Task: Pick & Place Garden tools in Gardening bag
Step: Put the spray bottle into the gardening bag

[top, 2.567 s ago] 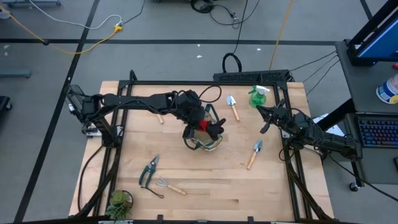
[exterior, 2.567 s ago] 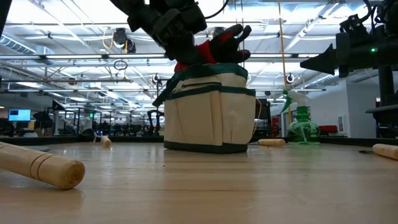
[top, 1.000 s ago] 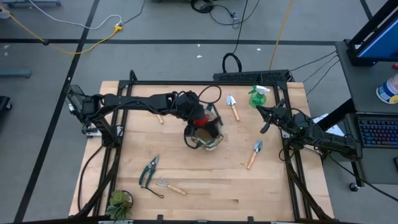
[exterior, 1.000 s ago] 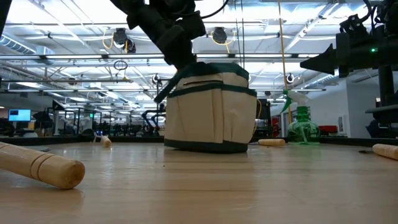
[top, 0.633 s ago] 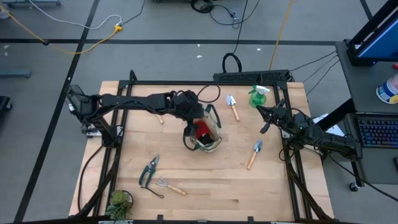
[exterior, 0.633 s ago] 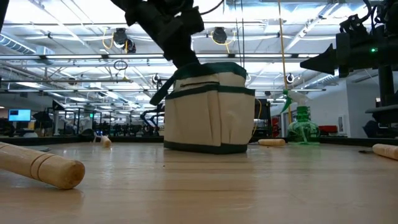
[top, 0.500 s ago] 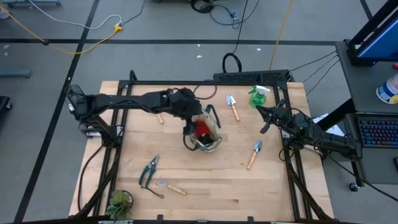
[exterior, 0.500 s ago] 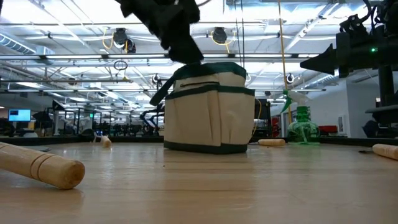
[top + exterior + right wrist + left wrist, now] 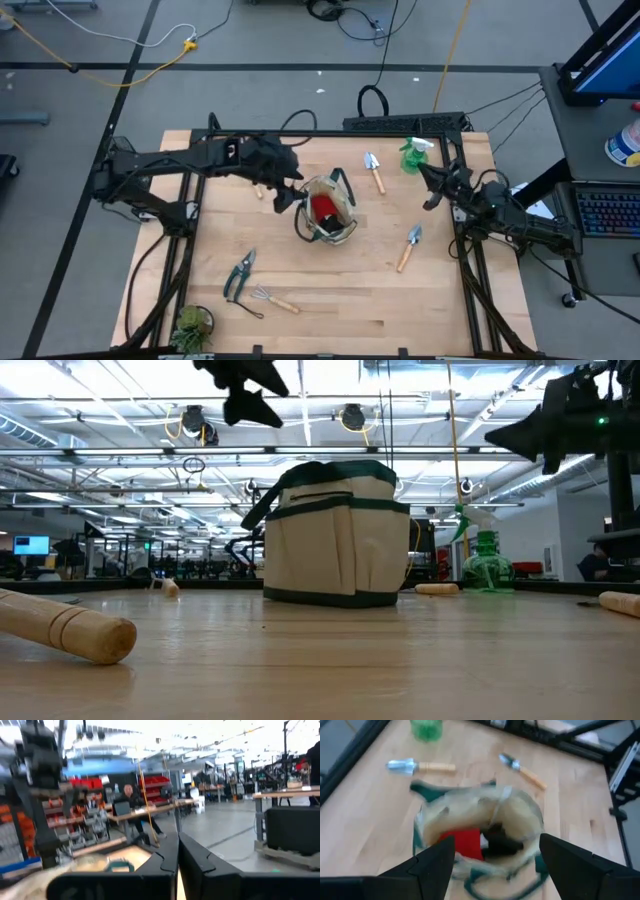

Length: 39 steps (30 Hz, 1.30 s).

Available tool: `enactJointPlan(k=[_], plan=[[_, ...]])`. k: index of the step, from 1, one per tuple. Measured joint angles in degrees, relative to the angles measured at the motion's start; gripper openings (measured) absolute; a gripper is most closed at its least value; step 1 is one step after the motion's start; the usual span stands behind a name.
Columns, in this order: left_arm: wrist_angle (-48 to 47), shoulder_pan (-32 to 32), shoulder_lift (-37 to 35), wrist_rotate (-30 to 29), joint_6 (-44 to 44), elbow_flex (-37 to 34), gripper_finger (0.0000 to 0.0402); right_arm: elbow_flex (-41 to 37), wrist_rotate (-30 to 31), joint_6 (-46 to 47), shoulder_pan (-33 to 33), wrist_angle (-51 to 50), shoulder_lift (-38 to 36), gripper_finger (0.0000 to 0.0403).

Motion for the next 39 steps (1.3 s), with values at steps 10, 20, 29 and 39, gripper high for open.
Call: enactJointPlan(k=[10,20,29,39], plan=[[2.6,0.7,0.1,18.3,4.8,-5.0,0.0296,0.0,1.4,3.9,0.0,4.8,0.0,0.0000],[14.8,4.1,-7.8,21.5,1.8,-19.7,0.0296,0.0,1.5,4.4,0.0,4.9,0.0,0.0000],[18.0,7.0,-26.4,17.2,1.1,-30.4,0.0296,0.0,1.5,-0.2,0.0,4.7,0.5,0.0000],[17.8,8.2,-47.0,14.0,0.1,-39.4,0.0296,0.7,1.7,3.1,0.0,8.8,7.3,0.0000]])
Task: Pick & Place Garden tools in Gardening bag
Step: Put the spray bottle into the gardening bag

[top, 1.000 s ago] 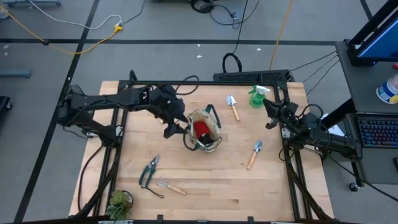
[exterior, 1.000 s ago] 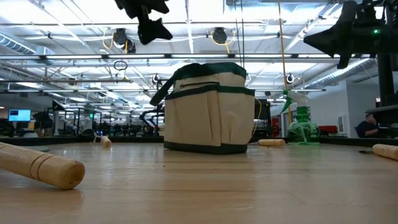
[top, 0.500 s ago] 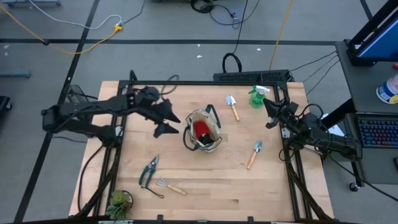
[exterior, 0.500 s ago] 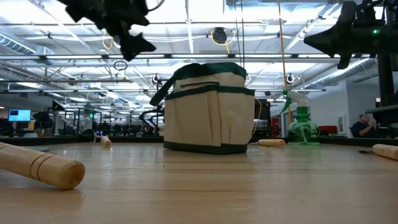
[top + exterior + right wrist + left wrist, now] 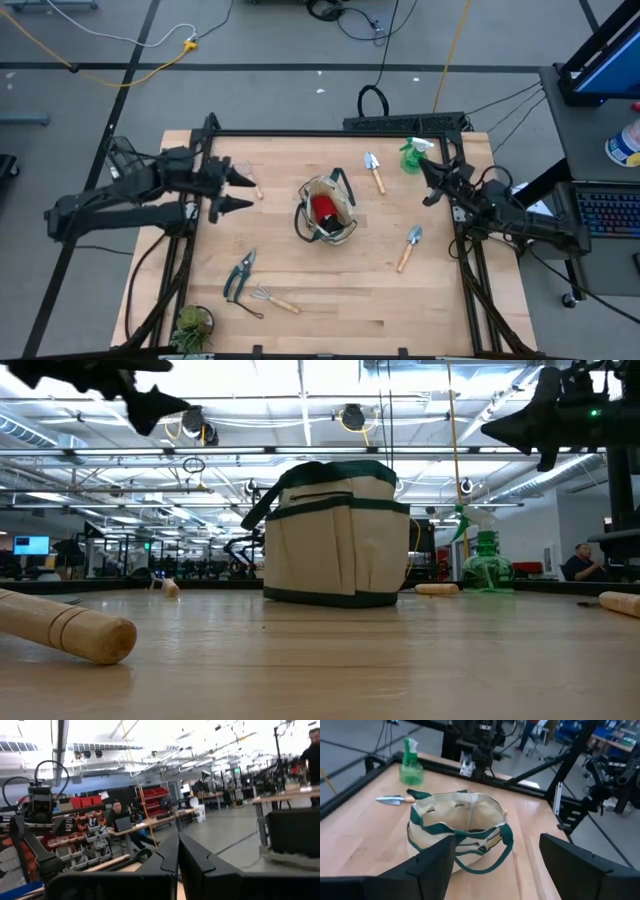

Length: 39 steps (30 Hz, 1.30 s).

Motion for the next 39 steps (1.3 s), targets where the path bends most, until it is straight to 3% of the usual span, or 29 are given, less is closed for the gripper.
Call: enactJointPlan(k=[7,18,22,34,39], plan=[[0.0,0.0,-10.2,-2.1,-1.4,-4.8,0.0296,7.5,-0.2,0.6,0.0,-1.8,10.0,0.0000],[0.0,0.0,-20.2,-2.1,-0.9,-10.6,0.0296,29.1,0.1,-4.8,-0.2,-26.9,27.1,0.0000],[0.0,0.0,-22.1,-2.1,-0.9,-12.3,0.0296,33.8,0.1,-8.9,-1.1,-31.2,31.3,0.0000],[0.1,0.0,-23.0,-2.1,-1.4,-13.2,0.0296,35.9,0.3,-16.0,-8.4,-37.3,34.0,0.0000],[0.3,0.0,-23.0,-2.1,-1.4,-13.2,0.0296,35.9,5.7,-15.6,-11.7,-43.2,34.7,0.0000]])
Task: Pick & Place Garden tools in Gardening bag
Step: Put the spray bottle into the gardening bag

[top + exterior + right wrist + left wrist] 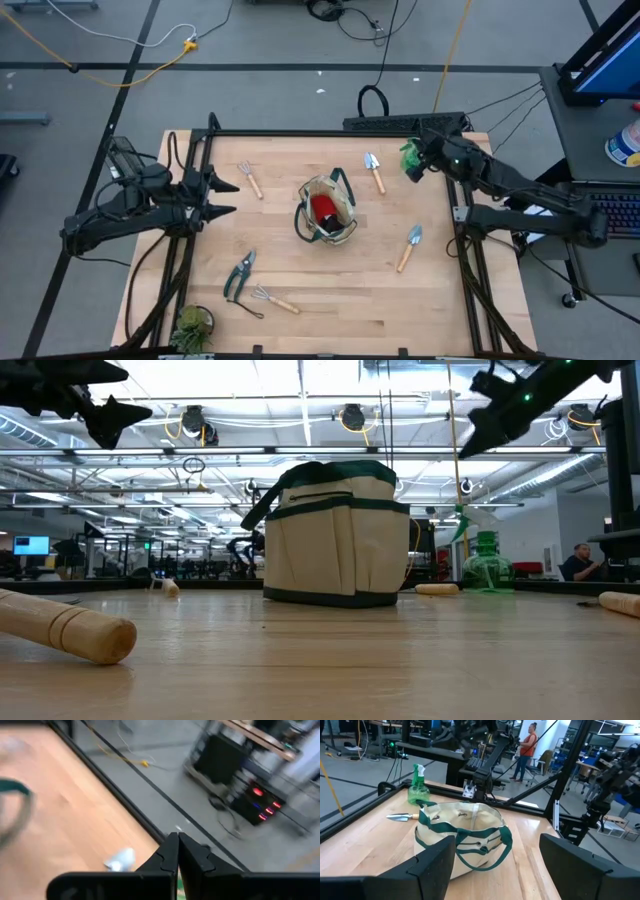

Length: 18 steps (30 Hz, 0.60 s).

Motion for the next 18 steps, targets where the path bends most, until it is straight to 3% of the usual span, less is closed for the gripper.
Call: enactJointPlan(k=[6,18], plan=[[1.8,0.0,0.0,0.0,0.0,0.0,0.0296,0.0,0.2,-0.4,-4.5,-2.1,3.6,0.0008],[1.8,0.0,0.0,0.0,-2.6,0.0,0.0296,0.0,0.0,-3.5,-8.6,-1.9,8.8,0.0066]])
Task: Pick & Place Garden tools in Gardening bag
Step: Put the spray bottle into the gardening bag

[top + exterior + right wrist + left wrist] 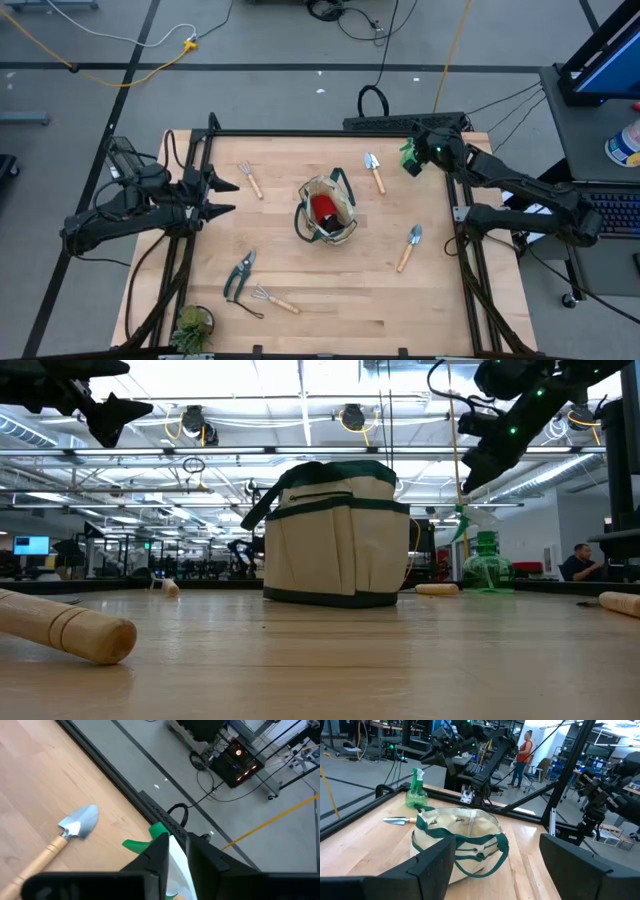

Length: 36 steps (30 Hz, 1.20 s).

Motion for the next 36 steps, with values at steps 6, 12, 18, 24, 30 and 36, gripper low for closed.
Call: enactJointPlan(k=[6,12,18,24,30,36], plan=[[0.0,0.0,0.0,0.0,0.0,0.0,0.0296,0.0,0.0,0.1,-0.3,-0.4,-0.6,0.0099],[0.0,0.0,0.0,0.0,0.0,0.0,0.0296,0.0,0.4,0.0,-0.3,-0.4,-0.6,0.0144],[-0.1,0.0,0.0,0.0,0.0,0.0,0.0296,0.0,1.8,-1.1,-0.3,1.1,-0.6,0.0177],[-0.1,0.0,0.0,0.0,-0.1,0.0,0.0296,0.0,1.7,-2.9,-0.3,2.9,-0.6,0.0178],[-0.1,0.0,0.0,0.0,-0.8,0.0,0.0296,-0.1,1.9,3.2,-0.3,7.0,-0.6,0.0175],[-0.1,0.0,0.0,0.0,-2.4,0.0,0.0296,-0.1,1.5,2.3,-0.6,7.9,-2.2,0.0180]])
